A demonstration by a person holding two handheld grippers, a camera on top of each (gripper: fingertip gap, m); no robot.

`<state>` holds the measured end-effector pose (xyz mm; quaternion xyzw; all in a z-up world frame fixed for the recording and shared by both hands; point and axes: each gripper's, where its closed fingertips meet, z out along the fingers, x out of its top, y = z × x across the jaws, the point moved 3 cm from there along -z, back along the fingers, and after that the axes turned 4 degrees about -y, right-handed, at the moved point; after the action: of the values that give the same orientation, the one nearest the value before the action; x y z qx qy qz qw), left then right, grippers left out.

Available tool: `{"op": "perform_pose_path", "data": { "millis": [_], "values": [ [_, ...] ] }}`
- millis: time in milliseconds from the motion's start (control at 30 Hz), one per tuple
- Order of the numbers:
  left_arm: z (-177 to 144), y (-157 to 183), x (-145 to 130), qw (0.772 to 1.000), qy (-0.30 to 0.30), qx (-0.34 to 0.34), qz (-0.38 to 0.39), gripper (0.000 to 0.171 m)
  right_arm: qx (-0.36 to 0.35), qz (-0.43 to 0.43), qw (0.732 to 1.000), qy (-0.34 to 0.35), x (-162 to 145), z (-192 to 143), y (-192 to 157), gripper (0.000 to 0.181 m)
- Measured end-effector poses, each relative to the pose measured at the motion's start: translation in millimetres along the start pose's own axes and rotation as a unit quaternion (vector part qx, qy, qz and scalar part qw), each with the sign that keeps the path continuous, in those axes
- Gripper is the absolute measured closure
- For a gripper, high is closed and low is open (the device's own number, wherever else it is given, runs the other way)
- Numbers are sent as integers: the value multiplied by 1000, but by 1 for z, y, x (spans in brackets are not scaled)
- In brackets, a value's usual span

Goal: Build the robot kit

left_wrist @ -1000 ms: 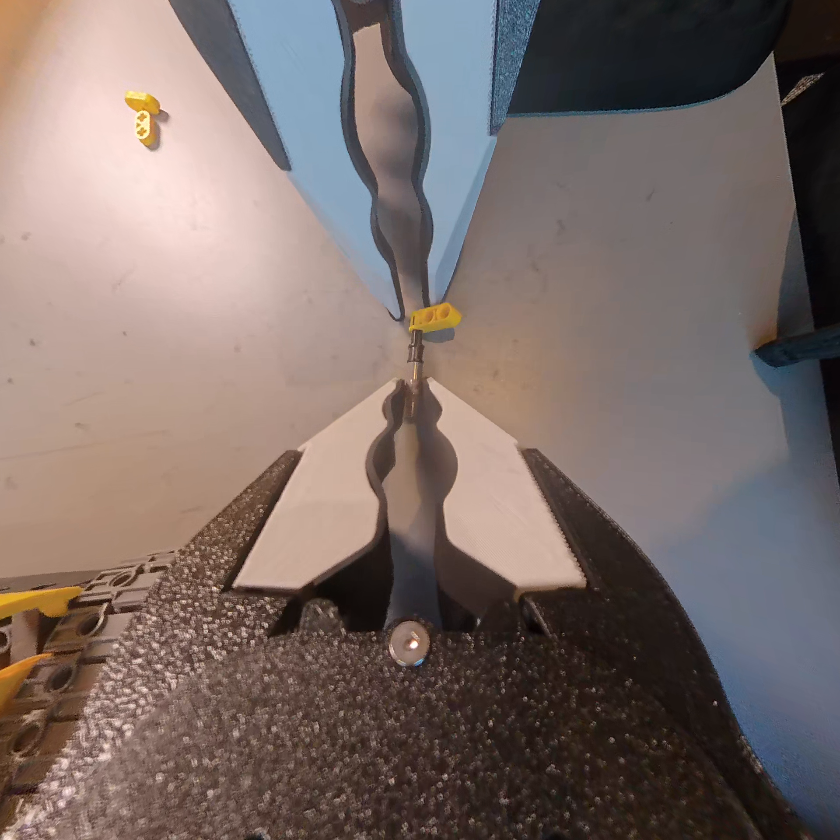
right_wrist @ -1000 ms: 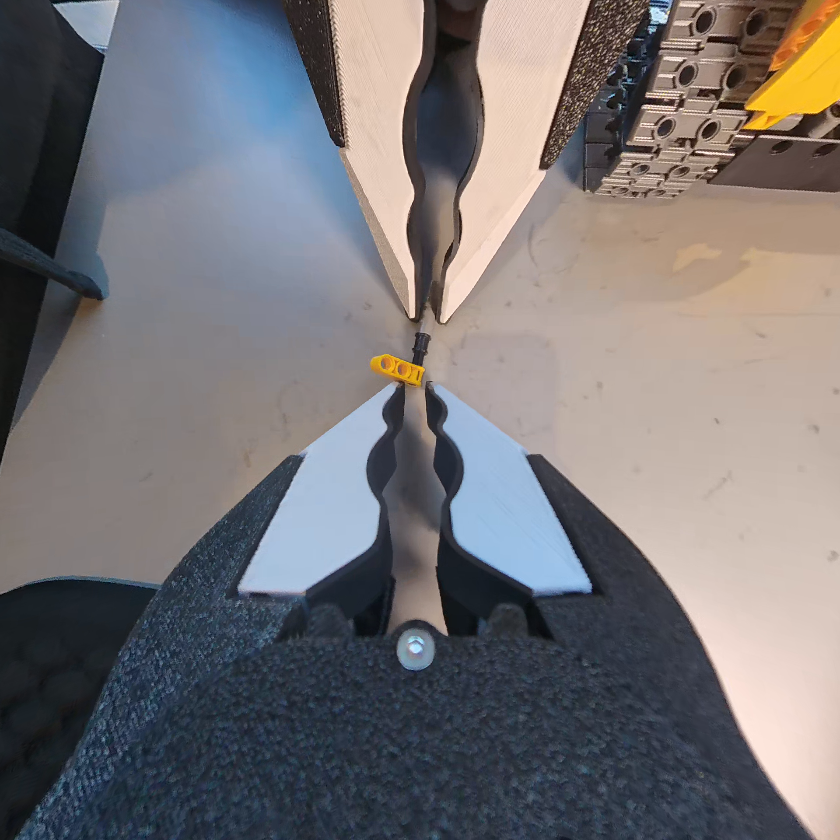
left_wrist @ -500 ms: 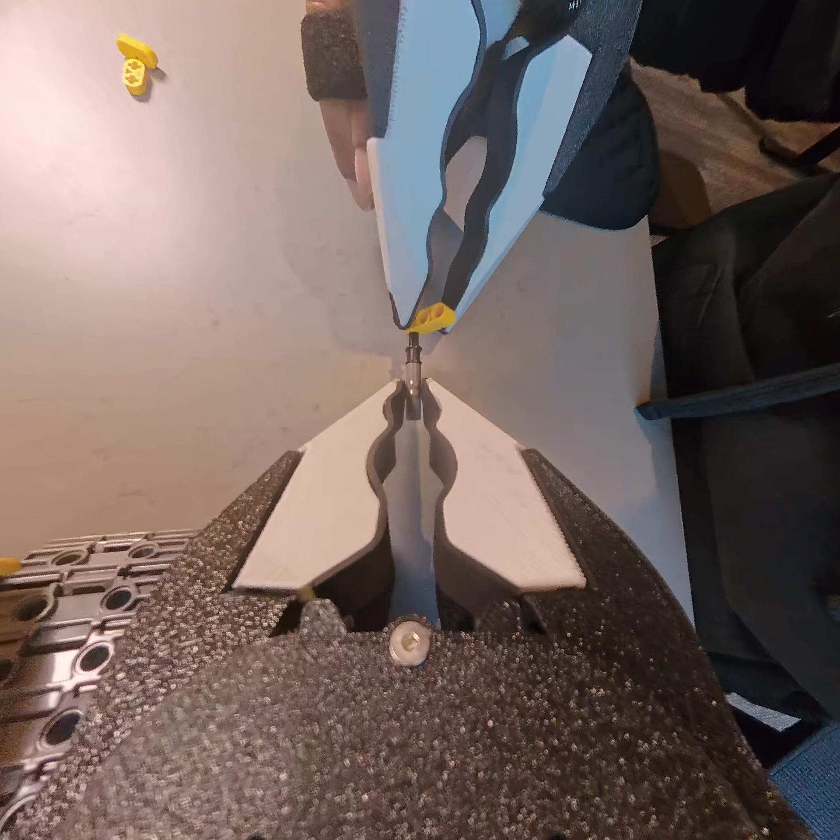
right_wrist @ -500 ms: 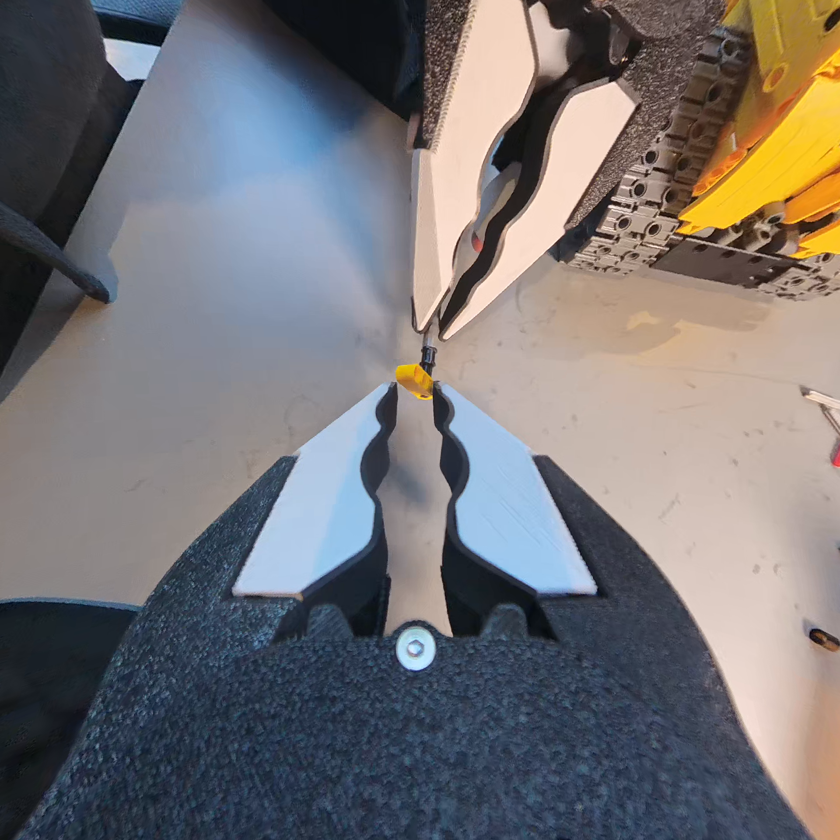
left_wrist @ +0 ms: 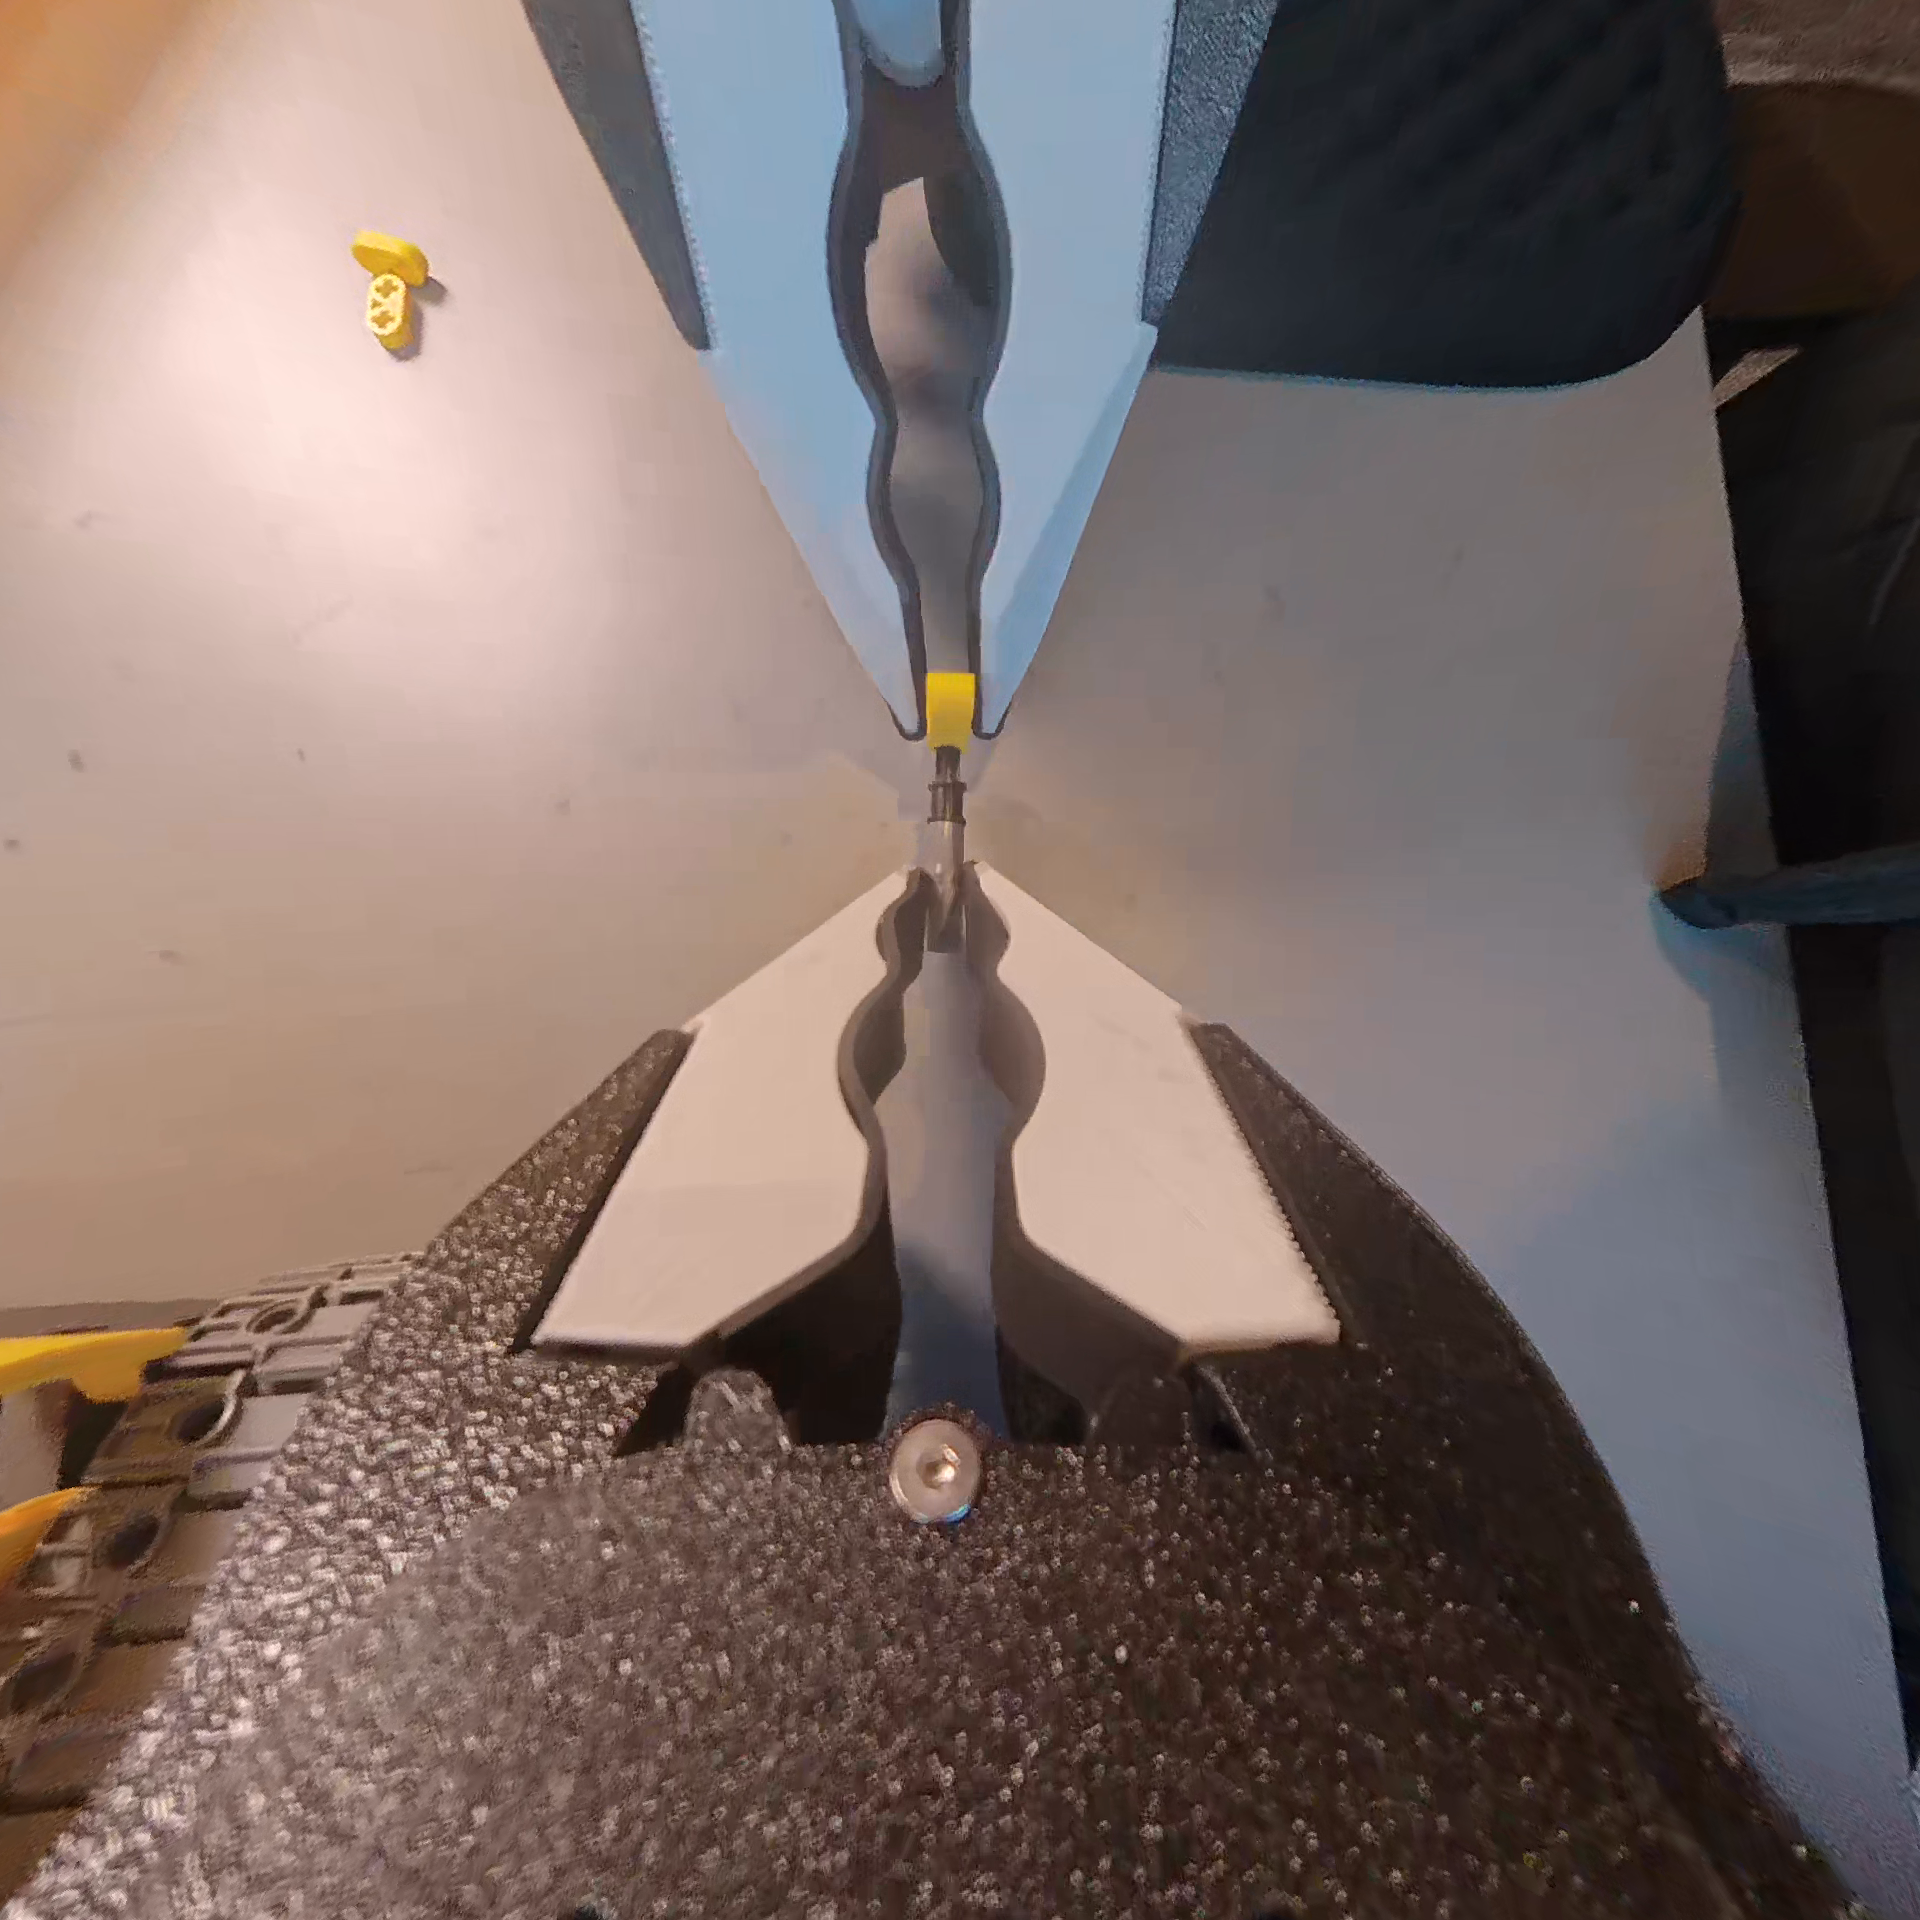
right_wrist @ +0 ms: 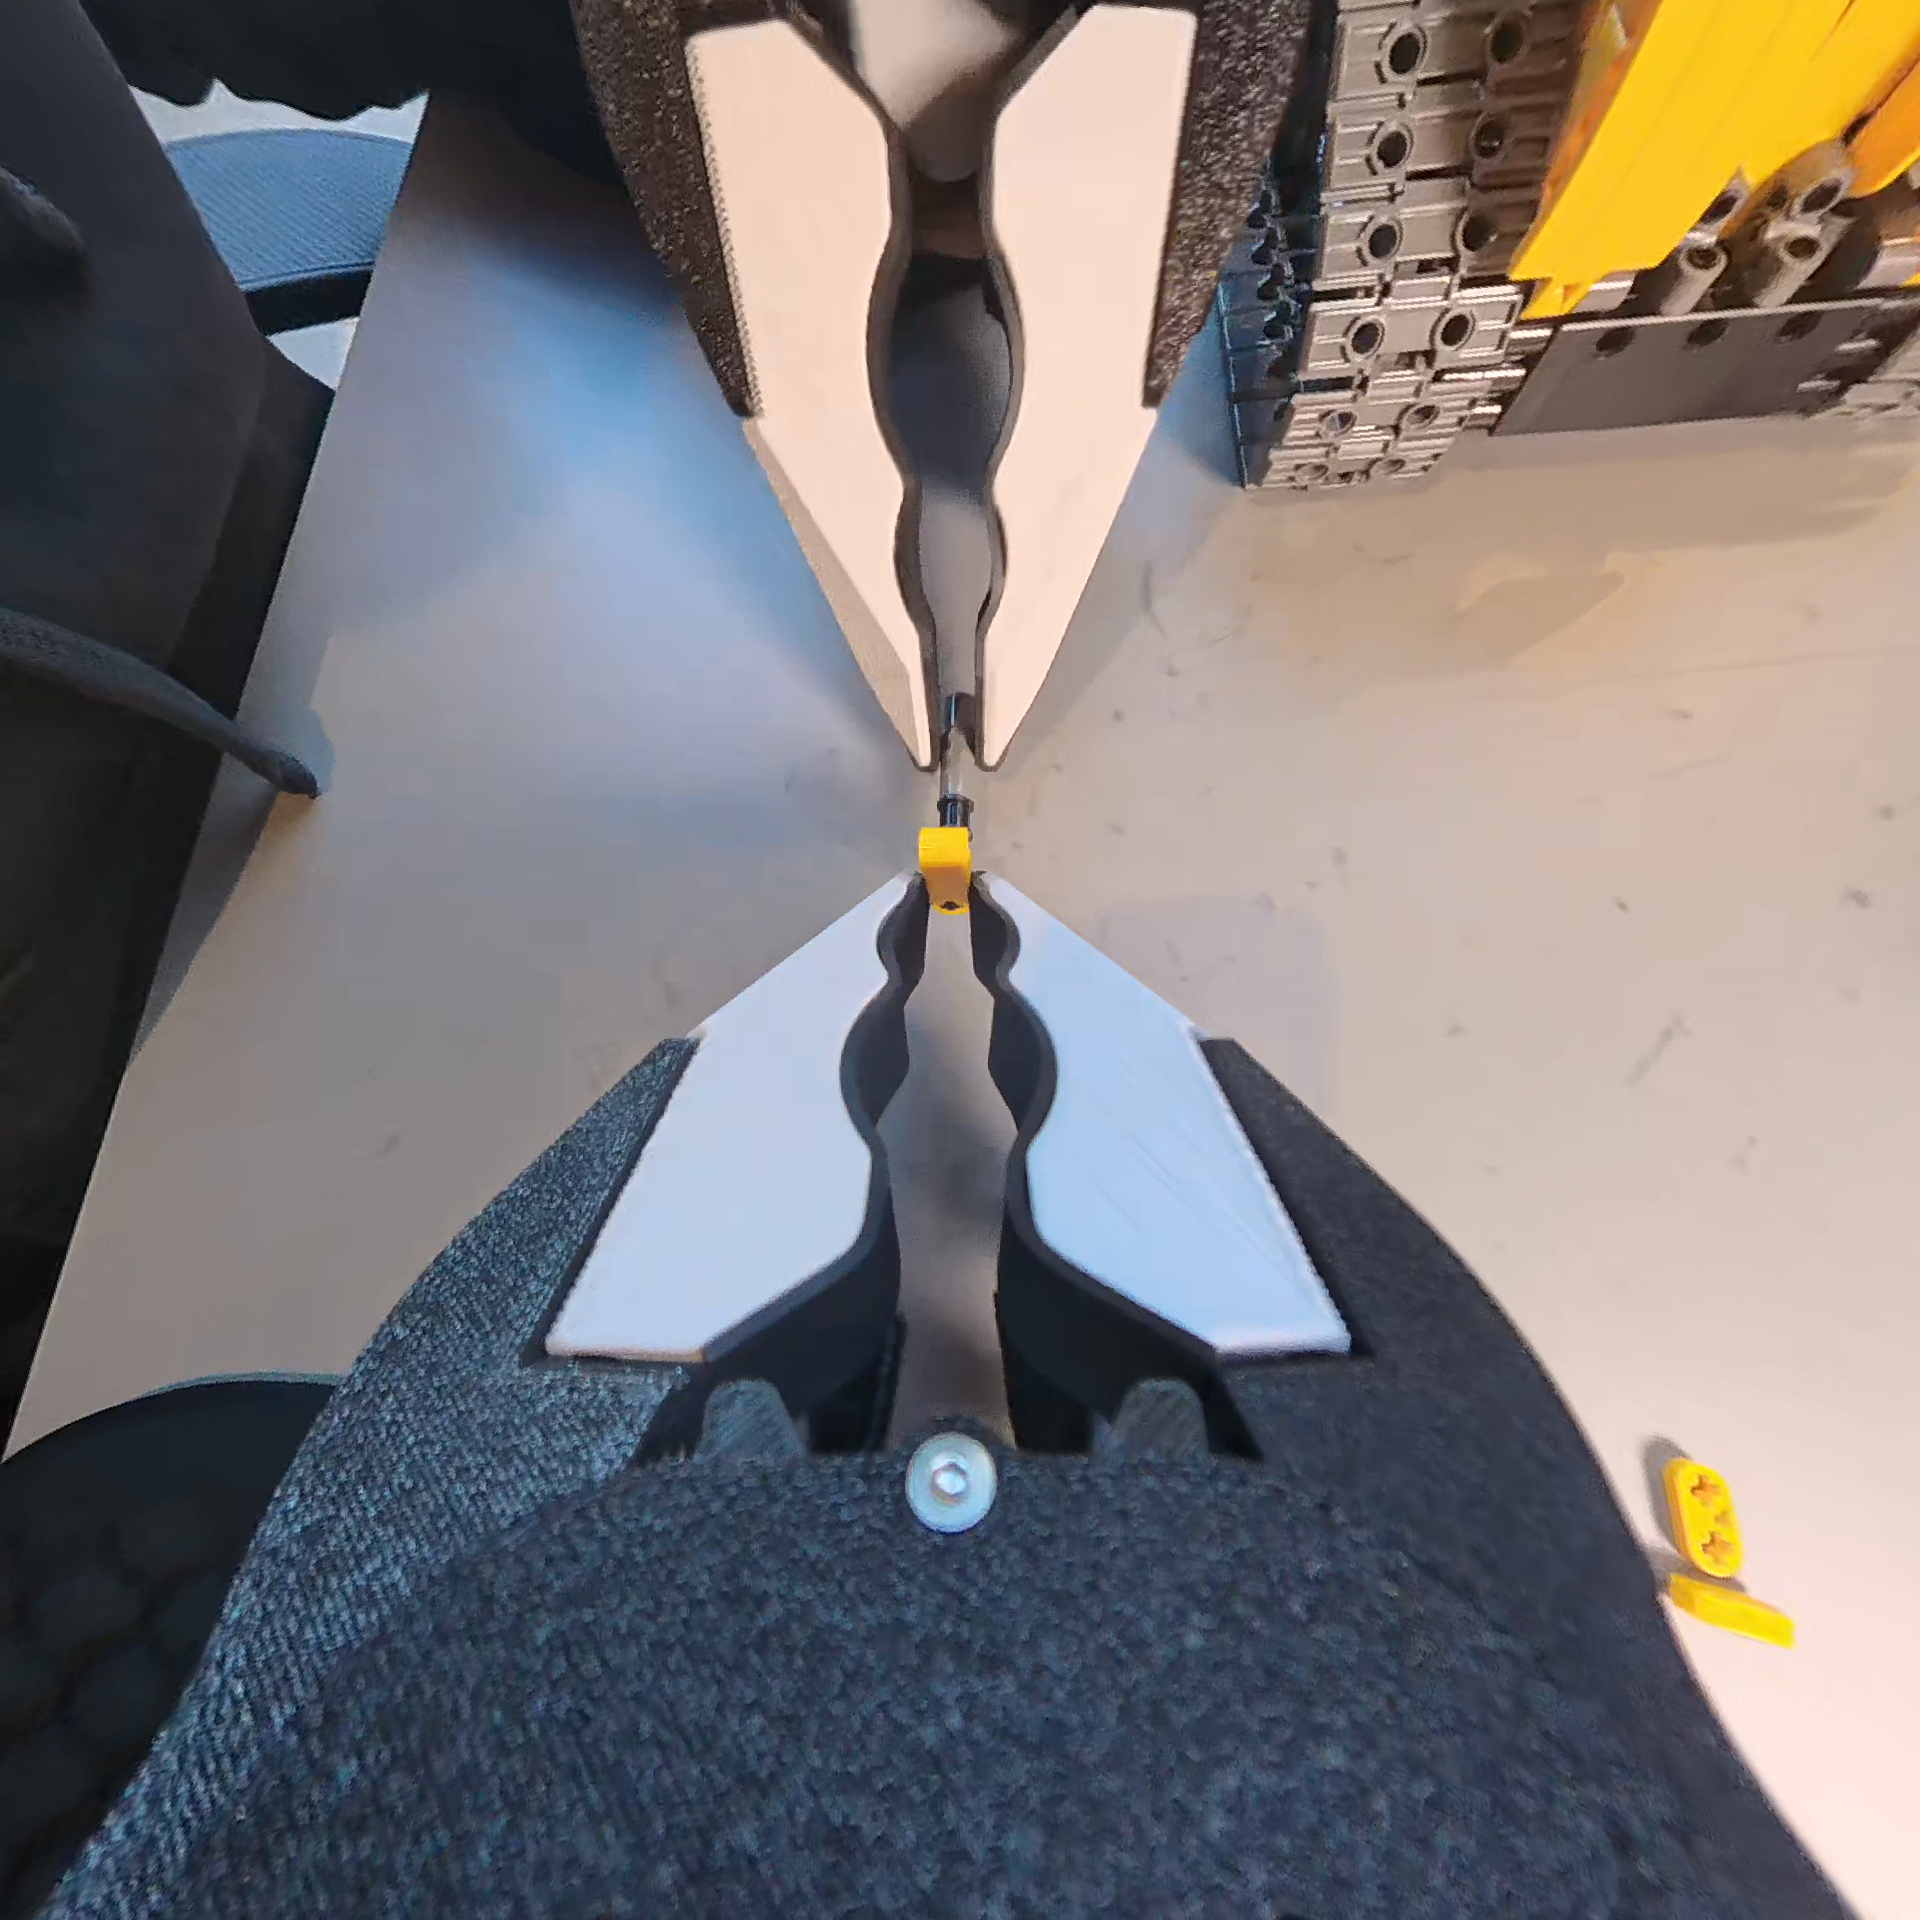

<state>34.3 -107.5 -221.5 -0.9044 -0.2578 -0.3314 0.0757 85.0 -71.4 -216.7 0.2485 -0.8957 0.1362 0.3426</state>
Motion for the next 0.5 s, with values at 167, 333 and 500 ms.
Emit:
{"op": "perform_pose_path", "data": {
  "millis": [167, 333, 500],
  "values": [
    [6, 2, -3, 1000, -22, 12, 18, 166, 2, 7, 999, -32, -5, 5, 0, 173],
    [6, 2, -3, 1000, -19, 7, 10, 165, -9, 11, 999, -47, -7, 5, 2, 171],
    [6, 2, -3, 1000, -17, -3, -3, 166, -8, -2, 998, -56, -8, 6, 0, 174]
  ]
}}
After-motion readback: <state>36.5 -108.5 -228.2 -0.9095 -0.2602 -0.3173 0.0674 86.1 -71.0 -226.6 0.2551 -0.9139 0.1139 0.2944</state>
